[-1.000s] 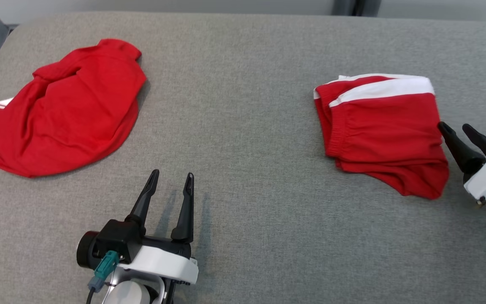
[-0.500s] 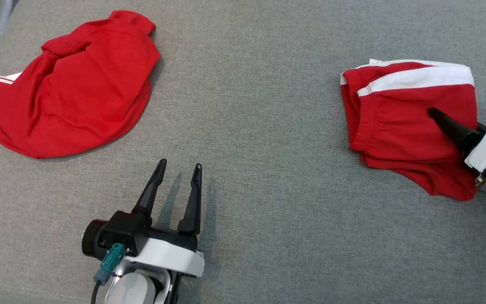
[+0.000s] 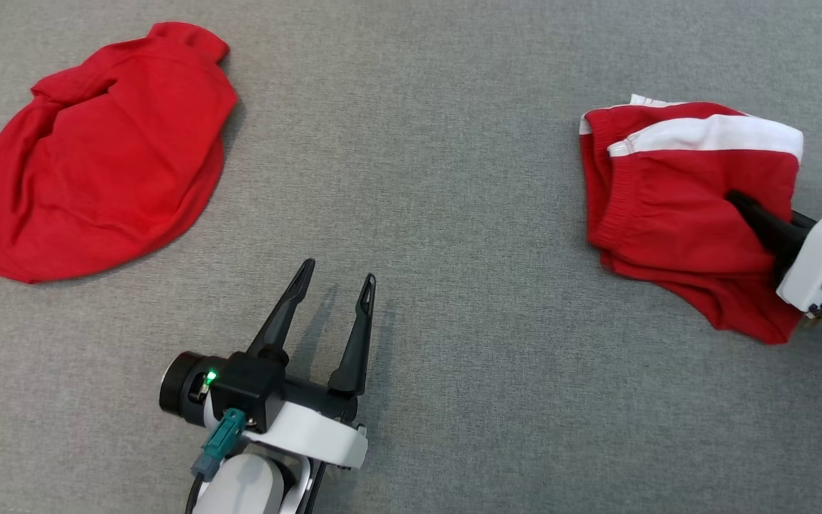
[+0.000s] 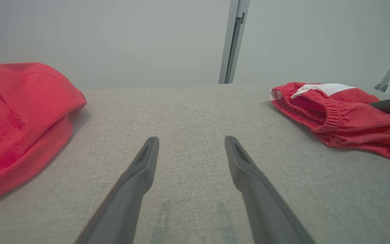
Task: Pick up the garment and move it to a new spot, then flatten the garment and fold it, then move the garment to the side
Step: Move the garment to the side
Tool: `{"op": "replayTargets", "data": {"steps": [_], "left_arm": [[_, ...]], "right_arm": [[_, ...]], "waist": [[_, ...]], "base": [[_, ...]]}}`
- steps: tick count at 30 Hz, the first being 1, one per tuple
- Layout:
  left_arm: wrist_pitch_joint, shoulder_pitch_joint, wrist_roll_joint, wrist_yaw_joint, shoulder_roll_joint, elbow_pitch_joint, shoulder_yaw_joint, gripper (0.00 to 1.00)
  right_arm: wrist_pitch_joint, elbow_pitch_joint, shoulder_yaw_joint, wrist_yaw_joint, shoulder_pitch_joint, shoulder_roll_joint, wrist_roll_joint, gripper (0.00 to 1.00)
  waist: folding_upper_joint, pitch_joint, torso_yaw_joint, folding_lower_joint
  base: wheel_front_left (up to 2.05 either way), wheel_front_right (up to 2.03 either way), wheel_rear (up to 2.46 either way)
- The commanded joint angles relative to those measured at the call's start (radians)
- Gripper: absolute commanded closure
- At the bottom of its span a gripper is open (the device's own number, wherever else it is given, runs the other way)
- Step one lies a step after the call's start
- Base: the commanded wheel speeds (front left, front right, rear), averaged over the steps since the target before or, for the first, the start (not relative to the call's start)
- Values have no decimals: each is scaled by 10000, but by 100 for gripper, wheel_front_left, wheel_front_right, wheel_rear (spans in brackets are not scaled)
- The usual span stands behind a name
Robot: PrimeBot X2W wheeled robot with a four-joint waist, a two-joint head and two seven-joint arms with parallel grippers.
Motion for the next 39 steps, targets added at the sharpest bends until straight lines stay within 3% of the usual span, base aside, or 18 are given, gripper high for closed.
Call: {"op": "replayTargets", "data": {"steps": [1, 8, 15, 21, 27, 38, 39], "left_arm": [[-29, -241, 95, -83, 39, -75, -40, 0], [-29, -724, 201, -227, 40, -278, -494, 0], [-29, -1140, 293, -350, 39, -427, -990, 0], [-29, -1561, 463, -489, 45, -401, -1326, 0], [-25, -2028, 642, -648, 46, -259, -1429, 0], [44, -2160, 700, -716, 163, 40, -1195, 0], [45, -2169, 691, -716, 175, 40, -1188, 0]], "right_arm": [[-162, -60, 271, -1, -147, -337, -175, 100], [-760, -44, 1663, -4, -442, -1678, -776, 100], [-1211, 197, 2660, -13, -1108, -2595, -1382, 100], [-1626, 618, 3205, -8, -1963, -3280, -2657, 100], [-2247, 1811, 3329, -4, -2905, -3669, -3625, 100], [-2596, 4176, 3372, -4, -3841, -3349, -4917, 100], [-2783, 4384, 3373, -4, -3957, -3293, -5048, 78]], "waist": [[0, 104, -116, -1], [0, 432, -547, -1], [0, 900, -1198, -1], [0, 1582, -1917, -1], [0, 2390, -2167, -1], [0, 2998, -1959, -1], [0, 3014, -1934, -1]], "base": [[0, 0, 0], [0, 0, 0], [0, 0, 0], [0, 0, 0], [0, 0, 0], [0, 0, 0], [0, 0, 0]]}}
